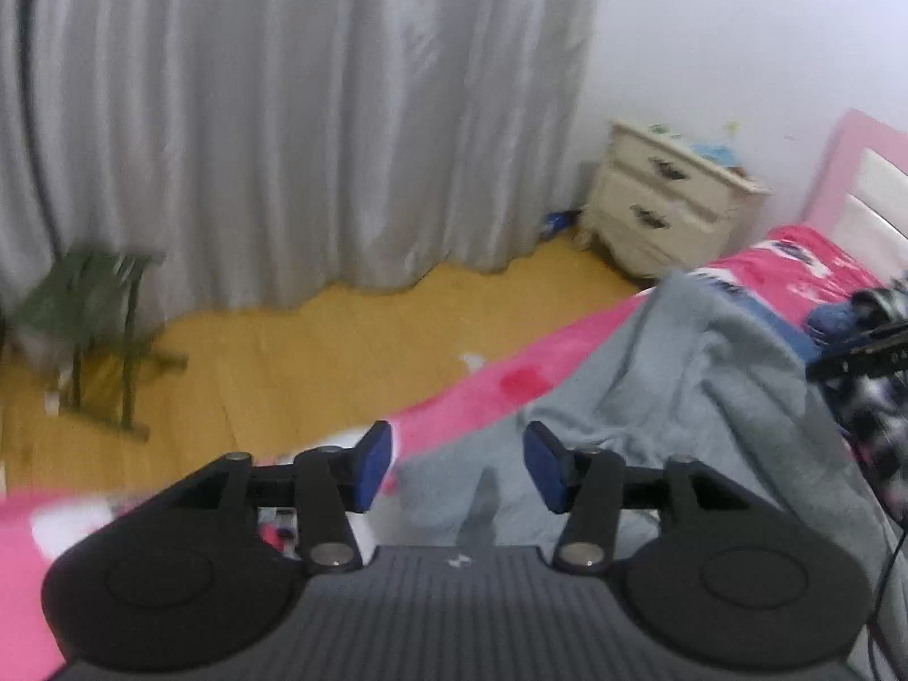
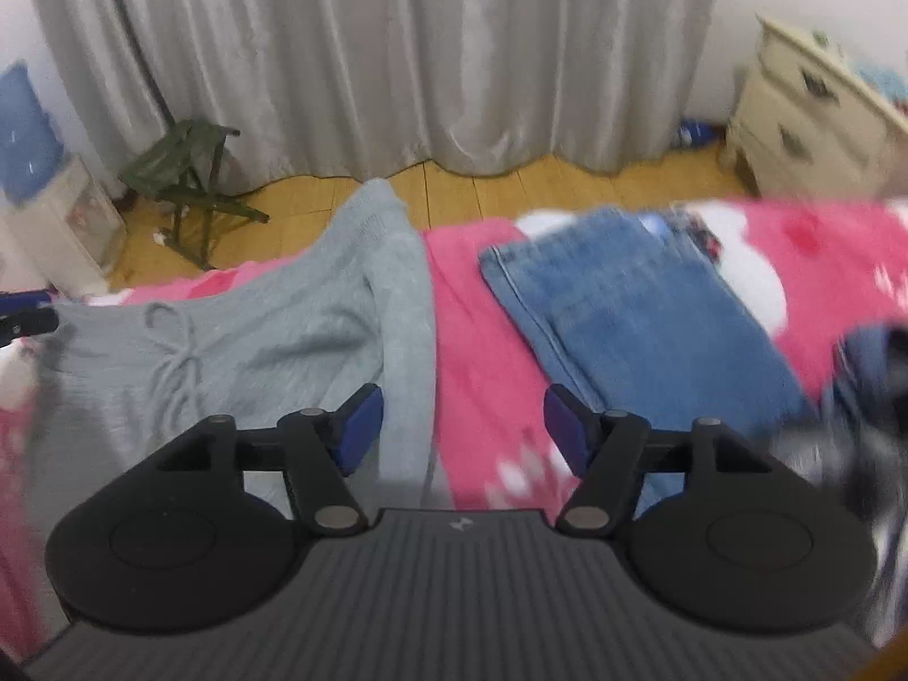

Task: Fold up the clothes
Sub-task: 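Lay the grey sweatpants flat on the bedspread and open both grippers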

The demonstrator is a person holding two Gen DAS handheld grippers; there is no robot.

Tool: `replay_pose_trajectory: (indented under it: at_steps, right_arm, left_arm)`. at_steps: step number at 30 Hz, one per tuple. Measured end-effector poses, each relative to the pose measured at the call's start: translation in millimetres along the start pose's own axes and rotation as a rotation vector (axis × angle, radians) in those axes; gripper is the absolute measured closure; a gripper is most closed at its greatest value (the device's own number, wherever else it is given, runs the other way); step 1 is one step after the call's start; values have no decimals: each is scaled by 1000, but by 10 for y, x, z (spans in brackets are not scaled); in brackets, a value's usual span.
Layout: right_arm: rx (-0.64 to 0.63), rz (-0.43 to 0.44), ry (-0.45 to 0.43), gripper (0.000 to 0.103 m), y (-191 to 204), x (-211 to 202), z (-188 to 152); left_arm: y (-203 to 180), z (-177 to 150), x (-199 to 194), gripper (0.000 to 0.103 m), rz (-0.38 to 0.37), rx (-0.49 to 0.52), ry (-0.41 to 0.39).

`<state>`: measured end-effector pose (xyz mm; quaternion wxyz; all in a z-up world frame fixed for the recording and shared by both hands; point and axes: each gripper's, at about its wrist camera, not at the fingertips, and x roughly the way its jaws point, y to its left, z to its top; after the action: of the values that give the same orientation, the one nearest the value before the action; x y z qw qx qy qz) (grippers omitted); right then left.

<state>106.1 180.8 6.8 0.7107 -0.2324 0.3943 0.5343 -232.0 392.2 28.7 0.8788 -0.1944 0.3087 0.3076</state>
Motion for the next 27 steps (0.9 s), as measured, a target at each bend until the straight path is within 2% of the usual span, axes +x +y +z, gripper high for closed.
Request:
replay_pose_trajectory:
  at_steps: [3, 5, 8, 11, 13, 15, 18, 22, 24, 27]
  right_arm:
    - [64, 67, 138, 36, -41, 58, -408]
    - [64, 87, 230, 36, -13, -111, -693]
    - [12, 45, 290, 34, 115, -308, -1075]
    - [-46, 49, 355, 34, 242, -241, -1400]
    - [-94, 18, 349, 38, 286, -191, -1511]
    - [-134, -18, 332, 62, 262, -131, -1554]
    - [-130, -181, 261, 68, 30, -176, -1423]
    - [-91, -418, 143, 68, -393, -399, -1205]
    - [-71, -479, 109, 59, -544, -468, -1106]
    - [-41, -470, 112, 52, -568, -522, -931]
  left_arm:
    - [-177, 11, 148, 44, -45, 36, 6]
    - [-245, -52, 233, 44, -73, 38, 33]
    - [-371, -148, 356, 44, -86, 78, 60]
    - [-465, -207, 466, 46, -56, 126, 67]
    - [-460, -243, 598, 51, -27, 138, 79]
    - [-430, -250, 605, 53, -18, 131, 87]
    - [-400, -255, 603, 54, -8, 126, 92]
    - [-411, -264, 578, 54, -6, 132, 85]
    - [-413, -258, 570, 54, -6, 136, 87]
    - [-404, -228, 491, 53, -13, 170, 63]
